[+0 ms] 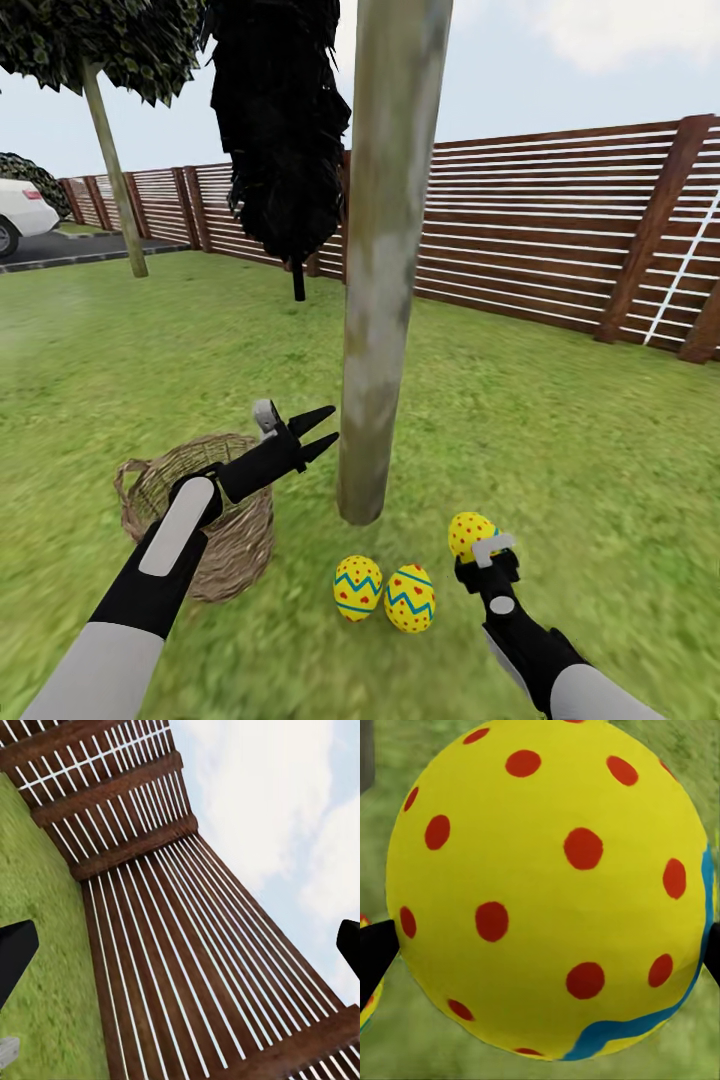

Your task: Take the three Easter eggs out of the wicker basket on the lawn in the garden, then place them on the lawn next to a single tree (choose any tree) so that all three eggs are next to the same tree and none are left in the basket.

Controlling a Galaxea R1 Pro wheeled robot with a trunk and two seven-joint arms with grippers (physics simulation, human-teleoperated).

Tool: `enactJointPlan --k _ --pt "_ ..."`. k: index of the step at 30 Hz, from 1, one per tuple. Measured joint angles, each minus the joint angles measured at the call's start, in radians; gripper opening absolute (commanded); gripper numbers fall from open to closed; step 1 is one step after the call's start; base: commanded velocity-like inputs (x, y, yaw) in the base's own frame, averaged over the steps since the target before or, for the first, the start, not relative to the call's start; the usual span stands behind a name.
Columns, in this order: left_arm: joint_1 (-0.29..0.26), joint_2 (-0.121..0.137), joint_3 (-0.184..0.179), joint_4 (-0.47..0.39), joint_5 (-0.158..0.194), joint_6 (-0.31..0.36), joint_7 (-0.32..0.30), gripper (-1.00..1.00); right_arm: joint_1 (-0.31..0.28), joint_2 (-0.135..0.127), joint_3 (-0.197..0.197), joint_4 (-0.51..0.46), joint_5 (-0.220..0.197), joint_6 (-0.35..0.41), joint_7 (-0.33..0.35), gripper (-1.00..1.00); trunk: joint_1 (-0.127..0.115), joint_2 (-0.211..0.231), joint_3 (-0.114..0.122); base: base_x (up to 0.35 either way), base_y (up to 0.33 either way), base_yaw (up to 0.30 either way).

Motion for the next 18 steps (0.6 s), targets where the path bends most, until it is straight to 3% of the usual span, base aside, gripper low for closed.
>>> enactJointPlan --k 3,5,8,10,12,18 --pt "0.000 0.000 -0.001 -0.002 0.000 0.002 0.000 1.00 -0.015 0.032 -0.004 0.009 -0.010 0.007 0.028 -1.00 0.001 -0.001 -0.012 0.000 0.000 0.000" --pt "0.000 0.000 -0.001 -0.002 0.001 0.003 -0.001 1.00 -0.039 0.034 -0.005 0.017 -0.067 0.019 0.050 -1.00 0.002 -0.001 -0.019 0.000 0.000 0.000" --pt "0.000 0.000 -0.001 -0.004 0.002 0.004 -0.002 1.00 -0.147 0.027 -0.007 0.110 -0.196 0.185 0.070 -1.00 0.004 -0.002 -0.031 0.000 0.000 0.000" --pt "0.000 0.000 -0.001 -0.006 0.001 0.004 -0.002 1.00 -0.196 0.025 -0.006 0.142 -0.262 0.218 0.074 -1.00 0.004 -0.002 -0.039 0.000 0.000 0.000" --pt "0.000 0.000 -0.001 -0.005 0.001 0.004 -0.001 1.00 -0.218 0.025 -0.006 0.181 -0.278 0.222 0.075 -1.00 0.005 -0.003 -0.046 0.000 0.000 0.000" --pt "0.000 0.000 -0.001 -0.001 0.001 0.004 -0.001 1.00 -0.223 0.026 -0.003 0.203 -0.274 0.190 0.075 -1.00 0.008 -0.004 -0.070 0.000 0.000 0.000"
